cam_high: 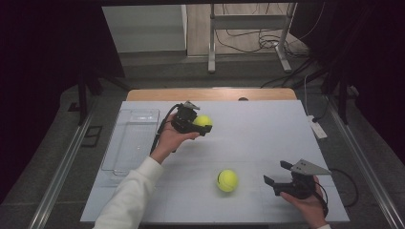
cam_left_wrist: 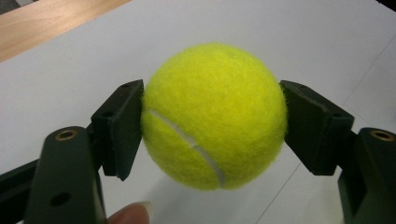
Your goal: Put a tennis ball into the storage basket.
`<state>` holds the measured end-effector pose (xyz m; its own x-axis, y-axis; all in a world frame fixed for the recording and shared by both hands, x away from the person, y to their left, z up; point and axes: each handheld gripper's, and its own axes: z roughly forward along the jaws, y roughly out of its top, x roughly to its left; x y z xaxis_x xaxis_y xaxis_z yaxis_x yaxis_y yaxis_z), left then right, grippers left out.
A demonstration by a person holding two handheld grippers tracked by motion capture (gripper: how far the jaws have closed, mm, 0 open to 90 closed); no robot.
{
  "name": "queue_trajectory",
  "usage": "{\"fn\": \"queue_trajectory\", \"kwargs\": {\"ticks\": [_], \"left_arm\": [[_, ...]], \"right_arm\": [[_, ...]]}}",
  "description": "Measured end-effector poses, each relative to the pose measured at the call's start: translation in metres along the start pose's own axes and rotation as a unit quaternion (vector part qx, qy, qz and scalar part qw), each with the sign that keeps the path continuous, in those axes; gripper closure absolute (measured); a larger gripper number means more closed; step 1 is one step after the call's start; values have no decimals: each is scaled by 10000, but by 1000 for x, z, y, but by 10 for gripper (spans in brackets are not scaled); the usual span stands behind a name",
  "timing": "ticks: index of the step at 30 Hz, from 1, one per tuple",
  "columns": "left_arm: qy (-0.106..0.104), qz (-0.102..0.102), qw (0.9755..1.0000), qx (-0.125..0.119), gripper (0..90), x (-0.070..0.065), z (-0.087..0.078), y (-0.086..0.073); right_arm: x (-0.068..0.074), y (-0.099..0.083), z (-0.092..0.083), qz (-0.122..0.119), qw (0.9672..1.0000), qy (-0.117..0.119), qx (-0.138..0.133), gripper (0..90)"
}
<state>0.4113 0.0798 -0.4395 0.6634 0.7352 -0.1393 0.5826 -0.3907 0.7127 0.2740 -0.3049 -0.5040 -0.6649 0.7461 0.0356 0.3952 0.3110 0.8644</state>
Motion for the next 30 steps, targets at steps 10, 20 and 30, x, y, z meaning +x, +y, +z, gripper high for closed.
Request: {"fn": "queue_trajectory", "kwargs": {"ticks": [10, 20, 30], "left_arm": [[5, -14, 9999, -104, 274, 0, -7, -2], [22, 1, 9996, -294, 275, 0, -22, -6], [99, -90, 9989, -444, 275, 7, -36, -12]], "right_arm": [[0, 0, 0, 18, 10000, 1, -7, 119], [0, 0, -1, 20, 10000, 0, -15, 120], [0, 0, -1, 15, 10000, -7, -5, 120]]}}
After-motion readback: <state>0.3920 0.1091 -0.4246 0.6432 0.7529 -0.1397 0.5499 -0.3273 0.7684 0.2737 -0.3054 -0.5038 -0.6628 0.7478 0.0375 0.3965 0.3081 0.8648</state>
